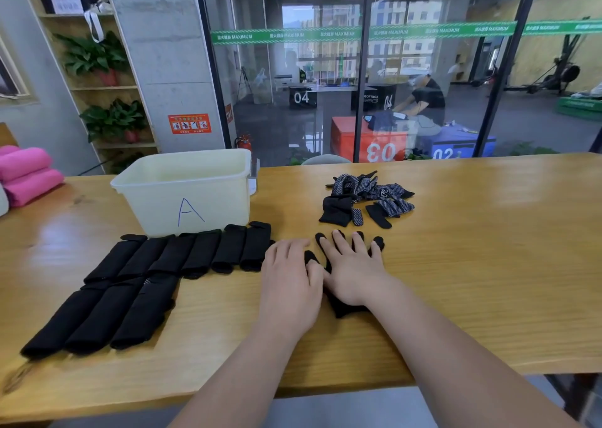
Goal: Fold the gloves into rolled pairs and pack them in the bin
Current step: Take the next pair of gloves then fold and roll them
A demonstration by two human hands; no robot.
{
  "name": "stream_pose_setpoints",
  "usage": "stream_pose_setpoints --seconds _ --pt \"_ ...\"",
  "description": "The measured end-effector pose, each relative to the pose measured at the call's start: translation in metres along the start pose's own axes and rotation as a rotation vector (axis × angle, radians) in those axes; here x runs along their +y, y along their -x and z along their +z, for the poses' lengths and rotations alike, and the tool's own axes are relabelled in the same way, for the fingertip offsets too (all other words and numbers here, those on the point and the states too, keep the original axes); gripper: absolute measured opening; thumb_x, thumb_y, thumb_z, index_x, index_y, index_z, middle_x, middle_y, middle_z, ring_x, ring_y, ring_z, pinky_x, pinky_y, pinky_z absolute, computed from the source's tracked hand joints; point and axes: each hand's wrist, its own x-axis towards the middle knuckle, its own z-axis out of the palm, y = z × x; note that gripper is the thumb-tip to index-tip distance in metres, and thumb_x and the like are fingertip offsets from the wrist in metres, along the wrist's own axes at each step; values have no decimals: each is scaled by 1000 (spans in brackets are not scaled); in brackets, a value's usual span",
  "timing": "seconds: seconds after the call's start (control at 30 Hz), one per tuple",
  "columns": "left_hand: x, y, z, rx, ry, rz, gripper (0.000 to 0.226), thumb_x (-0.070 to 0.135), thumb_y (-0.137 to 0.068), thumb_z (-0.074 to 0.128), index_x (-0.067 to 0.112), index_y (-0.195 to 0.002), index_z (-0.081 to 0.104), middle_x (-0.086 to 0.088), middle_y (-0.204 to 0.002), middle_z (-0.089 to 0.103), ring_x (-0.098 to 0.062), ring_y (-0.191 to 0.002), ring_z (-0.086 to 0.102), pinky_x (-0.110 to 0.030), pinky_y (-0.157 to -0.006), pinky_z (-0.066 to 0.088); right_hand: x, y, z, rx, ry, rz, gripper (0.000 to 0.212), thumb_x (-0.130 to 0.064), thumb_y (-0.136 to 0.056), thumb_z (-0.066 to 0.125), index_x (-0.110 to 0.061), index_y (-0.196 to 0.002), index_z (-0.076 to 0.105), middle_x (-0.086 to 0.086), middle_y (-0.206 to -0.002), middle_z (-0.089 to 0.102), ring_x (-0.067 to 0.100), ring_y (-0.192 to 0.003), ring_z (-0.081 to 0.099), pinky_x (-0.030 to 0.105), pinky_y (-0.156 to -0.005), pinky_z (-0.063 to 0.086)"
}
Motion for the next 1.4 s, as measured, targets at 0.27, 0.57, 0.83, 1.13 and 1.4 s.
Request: stream_pose_setpoints --seconds 0.27,0.57,0.83,1.13,1.4 --pt "4 3 -7 7 -34 -8 45 36 -97 31 32 -129 64 16 -126 62 -8 -119 51 -39 -113 39 -16 17 9 130 -117 -132 66 -48 -109 34 -38 -167 6 -2 -177 -8 34 -162 -8 60 -129 4" --pt "6 6 0 -221 -222 97 46 49 -104 47 30 -145 56 11 -146 55 -14 -139 45 -40 -126 27 39 39 8 193 -146 -81 69 -65 -107 23 -36 -168 7 -5 -176 -10 18 -163 1 46 -132 5" --pt "-2 0 4 -191 -113 95 41 46 -105 51 32 -143 56 16 -144 55 -9 -137 48 -41 -126 29 52 66 15 299 -211 -161 67 -67 -104 35 -39 -164 30 -13 -175 11 10 -162 5 42 -132 12" --pt "-5 4 -19 -143 316 -96 24 20 -97 73 41 -110 72 24 -101 72 11 -102 62 -11 -87 44 56 83 7 350 -547 -369 25 -60 -79 85 -47 -99 77 -28 -108 66 4 -114 56 35 -98 48" --pt "-1 7 -19 -177 273 -79 31 12 -100 64 39 -113 73 27 -107 72 14 -107 59 -4 -85 41 54 78 10 430 -369 -317 30 -66 -83 74 -47 -105 79 -32 -107 64 1 -109 50 32 -95 47"
